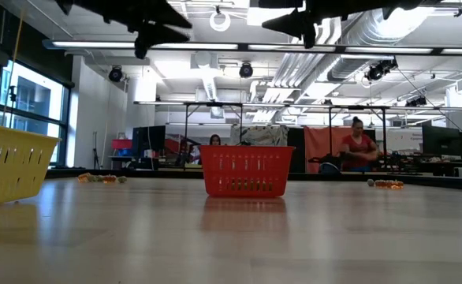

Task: Sort Halloween decoration
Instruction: Put the orange pumpkin toy into the green bin

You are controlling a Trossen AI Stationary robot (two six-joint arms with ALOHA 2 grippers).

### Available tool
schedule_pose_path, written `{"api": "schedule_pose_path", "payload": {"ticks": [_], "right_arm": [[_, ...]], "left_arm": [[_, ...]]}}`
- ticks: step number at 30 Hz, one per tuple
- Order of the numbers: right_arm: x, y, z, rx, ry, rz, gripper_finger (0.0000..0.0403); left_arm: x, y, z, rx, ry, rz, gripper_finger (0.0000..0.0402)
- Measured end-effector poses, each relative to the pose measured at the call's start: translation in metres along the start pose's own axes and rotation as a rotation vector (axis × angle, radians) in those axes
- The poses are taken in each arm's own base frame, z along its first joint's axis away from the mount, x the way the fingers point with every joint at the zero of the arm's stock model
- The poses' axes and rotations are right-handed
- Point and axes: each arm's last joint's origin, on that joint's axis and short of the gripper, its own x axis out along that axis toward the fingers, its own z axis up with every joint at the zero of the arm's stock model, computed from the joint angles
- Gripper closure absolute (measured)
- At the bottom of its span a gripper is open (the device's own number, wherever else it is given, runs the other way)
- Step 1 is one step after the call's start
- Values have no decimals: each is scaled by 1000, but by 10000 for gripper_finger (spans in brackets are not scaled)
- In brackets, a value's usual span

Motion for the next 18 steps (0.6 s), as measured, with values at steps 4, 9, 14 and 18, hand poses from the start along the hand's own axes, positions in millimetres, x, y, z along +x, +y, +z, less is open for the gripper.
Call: {"api": "schedule_pose_path", "payload": {"ticks": [4, 9, 14, 18], "right_arm": [[0, -1, -1, 19, 6, -3, 181], [0, -3, -3, 25, 34, -17, 181], [0, -4, -4, 25, 44, -19, 181], [0, -4, -5, 24, 55, -27, 181]], "left_arm": [[-5, 21, 10, -26, 267, 216, 197], [2, 57, -8, 33, 648, 343, 169], [24, 76, -39, 226, 998, 255, 169], [45, 83, -59, 347, 1145, 170, 168]]}}
